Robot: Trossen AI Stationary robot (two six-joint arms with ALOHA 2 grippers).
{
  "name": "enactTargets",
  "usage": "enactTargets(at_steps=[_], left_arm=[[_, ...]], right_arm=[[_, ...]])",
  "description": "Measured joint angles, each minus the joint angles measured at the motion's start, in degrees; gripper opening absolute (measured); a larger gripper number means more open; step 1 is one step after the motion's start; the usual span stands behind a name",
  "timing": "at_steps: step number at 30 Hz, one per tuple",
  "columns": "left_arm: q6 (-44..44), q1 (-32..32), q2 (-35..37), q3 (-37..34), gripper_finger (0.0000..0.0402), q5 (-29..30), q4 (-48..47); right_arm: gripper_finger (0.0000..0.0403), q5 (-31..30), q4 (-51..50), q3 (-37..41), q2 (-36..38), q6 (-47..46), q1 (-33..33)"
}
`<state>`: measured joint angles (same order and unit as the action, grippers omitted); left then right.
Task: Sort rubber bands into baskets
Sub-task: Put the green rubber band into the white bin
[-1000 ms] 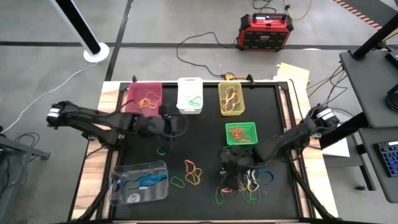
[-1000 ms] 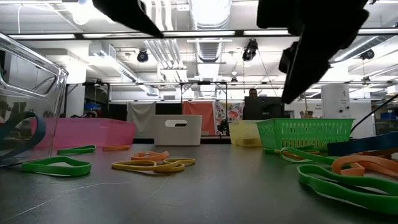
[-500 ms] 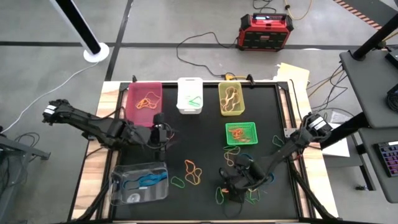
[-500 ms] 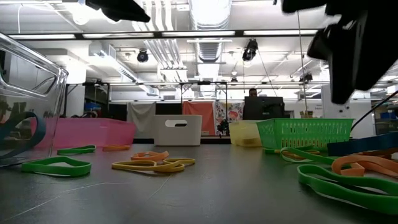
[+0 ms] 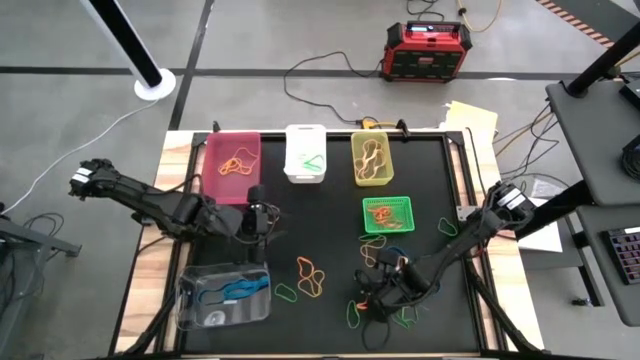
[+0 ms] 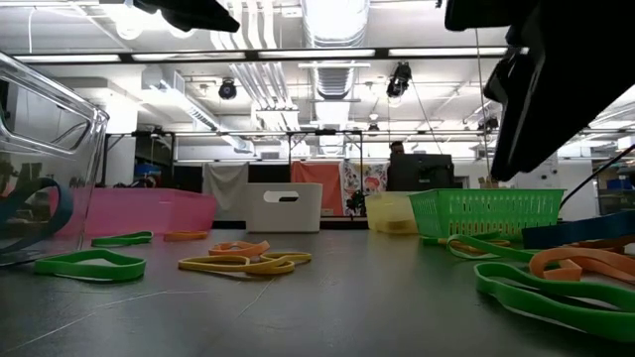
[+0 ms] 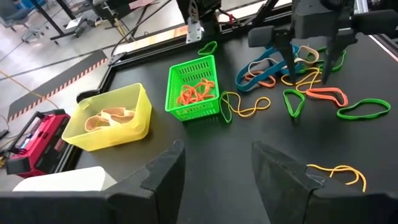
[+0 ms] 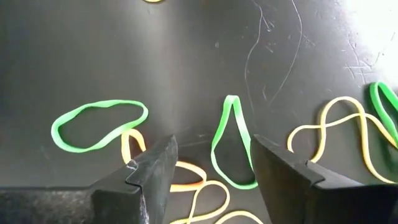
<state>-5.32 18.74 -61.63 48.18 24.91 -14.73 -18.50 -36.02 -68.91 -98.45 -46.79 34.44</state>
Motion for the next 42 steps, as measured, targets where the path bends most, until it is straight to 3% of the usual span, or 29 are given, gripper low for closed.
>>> enactTargets(at_steps=[18,24,29,35,42], left_arm=[[0.9,0.0,-1.1,0.0,0.0166,0.0,2.9],[0.4,0.0,-3.5,0.0,0.0166,0.0,3.5],[0.2,0.1,-5.1,0.0,0.0166,0.0,4.4],[-0.6,0.1,-5.8,0.0,0.0166,0.0,5.4],[-0.6,0.0,-5.7,0.0,0.0166,0.0,5.5]], right_arm=[[0.0201,-3.5,18.9,11.2,-0.8,-0.7,-0.7],[0.0197,-4.1,20.4,12.0,-3.1,-1.0,-1.2],[0.0147,-4.5,20.3,11.5,-4.0,-0.3,-1.5],[0.003,-4.2,20.4,11.5,-4.0,1.0,-1.6],[0.001,-4.2,20.4,11.6,-2.5,1.5,-1.8]])
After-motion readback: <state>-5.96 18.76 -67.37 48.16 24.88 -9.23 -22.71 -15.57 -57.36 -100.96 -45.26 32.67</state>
